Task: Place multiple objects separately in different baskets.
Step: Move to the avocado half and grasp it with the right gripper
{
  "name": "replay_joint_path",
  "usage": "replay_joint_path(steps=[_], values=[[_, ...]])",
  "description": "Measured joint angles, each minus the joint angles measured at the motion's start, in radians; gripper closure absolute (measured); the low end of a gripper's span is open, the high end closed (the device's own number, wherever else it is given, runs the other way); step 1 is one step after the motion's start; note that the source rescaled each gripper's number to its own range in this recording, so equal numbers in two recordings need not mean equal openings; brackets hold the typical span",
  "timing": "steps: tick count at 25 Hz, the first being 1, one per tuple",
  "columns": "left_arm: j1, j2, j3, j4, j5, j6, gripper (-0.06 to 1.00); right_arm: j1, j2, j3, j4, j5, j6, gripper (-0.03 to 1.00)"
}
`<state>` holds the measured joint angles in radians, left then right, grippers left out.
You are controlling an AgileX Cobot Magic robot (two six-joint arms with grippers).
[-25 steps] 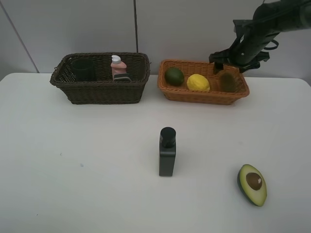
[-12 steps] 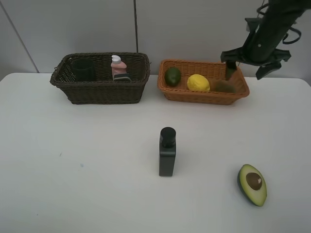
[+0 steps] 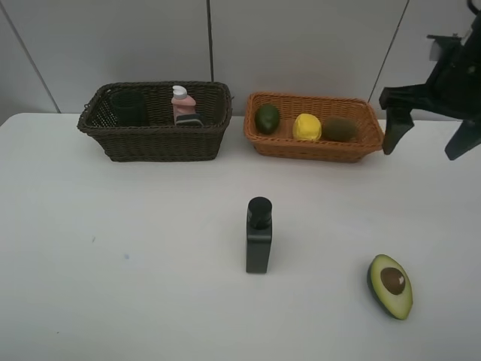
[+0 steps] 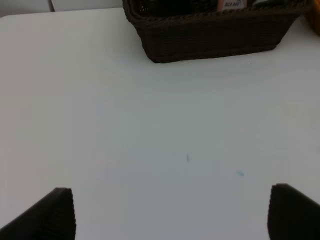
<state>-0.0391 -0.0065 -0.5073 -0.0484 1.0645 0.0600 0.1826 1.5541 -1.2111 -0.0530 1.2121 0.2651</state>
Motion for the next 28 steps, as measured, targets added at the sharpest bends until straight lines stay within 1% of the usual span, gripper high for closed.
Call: replay_joint_path(steps=[2, 5, 9, 11, 13, 16, 17, 19, 21, 23, 25, 28], values=[[0.0, 0.0, 0.0, 0.0, 0.0, 0.0, -0.05, 0.0, -0.1, 0.095, 0.03, 0.001, 0.002, -0.03], [0.0, 0.0, 0.0, 0.0, 0.0, 0.0, -0.05, 0.0, -0.246, 0.224, 0.039, 0.002, 0.002, -0.03], [0.0, 0.0, 0.0, 0.0, 0.0, 0.0, -0.05, 0.0, -0.364, 0.371, 0.044, -0.035, 0.002, -0.03], [0.0, 0.0, 0.0, 0.0, 0.0, 0.0, -0.05, 0.0, -0.377, 0.43, 0.053, -0.061, 0.002, -0.03], [0.0, 0.0, 0.0, 0.0, 0.0, 0.0, -0.05, 0.0, -0.378, 0.488, 0.071, -0.107, 0.002, -0.03], [0.0, 0.0, 0.0, 0.0, 0.0, 0.0, -0.05, 0.0, -0.377, 0.557, 0.103, -0.217, -0.016, -0.03], [0.0, 0.0, 0.0, 0.0, 0.0, 0.0, -0.05, 0.0, -0.375, 0.569, 0.122, -0.245, -0.036, -0.03], [0.0, 0.0, 0.0, 0.0, 0.0, 0.0, -0.05, 0.0, -0.363, 0.589, 0.195, -0.297, -0.088, -0.03], [0.0, 0.0, 0.0, 0.0, 0.0, 0.0, -0.05, 0.0, -0.345, 0.605, 0.276, -0.318, -0.144, -0.03], [0.0, 0.0, 0.0, 0.0, 0.0, 0.0, -0.05, 0.0, -0.33, 0.627, 0.324, -0.324, -0.187, -0.03], [0.0, 0.0, 0.0, 0.0, 0.0, 0.0, -0.05, 0.0, -0.317, 0.647, 0.325, -0.332, -0.195, -0.03], [0.0, 0.0, 0.0, 0.0, 0.0, 0.0, -0.05, 0.0, -0.314, 0.674, 0.29, -0.342, -0.176, -0.03]])
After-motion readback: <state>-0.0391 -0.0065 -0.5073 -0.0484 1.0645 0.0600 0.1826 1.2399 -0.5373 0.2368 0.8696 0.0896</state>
